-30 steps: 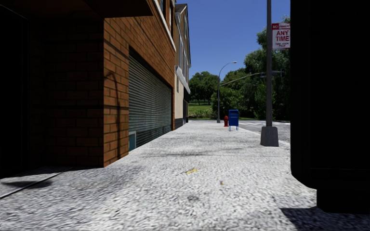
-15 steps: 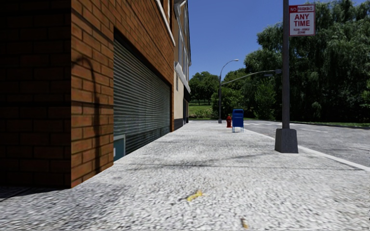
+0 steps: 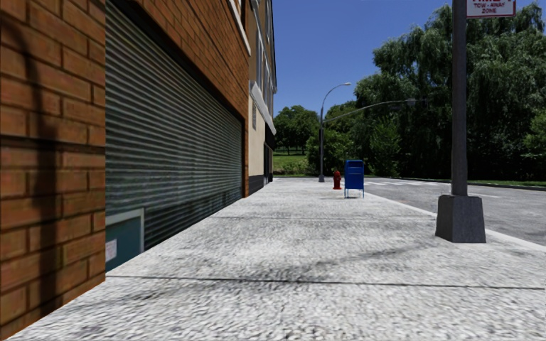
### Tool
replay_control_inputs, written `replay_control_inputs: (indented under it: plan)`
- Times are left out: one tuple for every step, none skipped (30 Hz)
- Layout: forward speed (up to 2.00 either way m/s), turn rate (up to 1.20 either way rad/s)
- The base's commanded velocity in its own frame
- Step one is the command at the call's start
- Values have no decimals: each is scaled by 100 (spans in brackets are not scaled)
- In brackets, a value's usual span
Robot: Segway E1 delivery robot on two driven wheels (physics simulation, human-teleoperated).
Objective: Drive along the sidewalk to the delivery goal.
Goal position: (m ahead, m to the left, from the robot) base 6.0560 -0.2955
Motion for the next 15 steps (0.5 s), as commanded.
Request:
replay_control_inputs:
  plan:
    - [200,0]
    - [200,0]
    - [200,0]
    - [200,0]
    - [200,0]
    - [200,0]
    - [200,0]
    - [200,0]
    - [200,0]
    - [200,0]
    - [200,0]
    - [200,0]
    - [200,0]
    - [200,0]
    - [200,0]
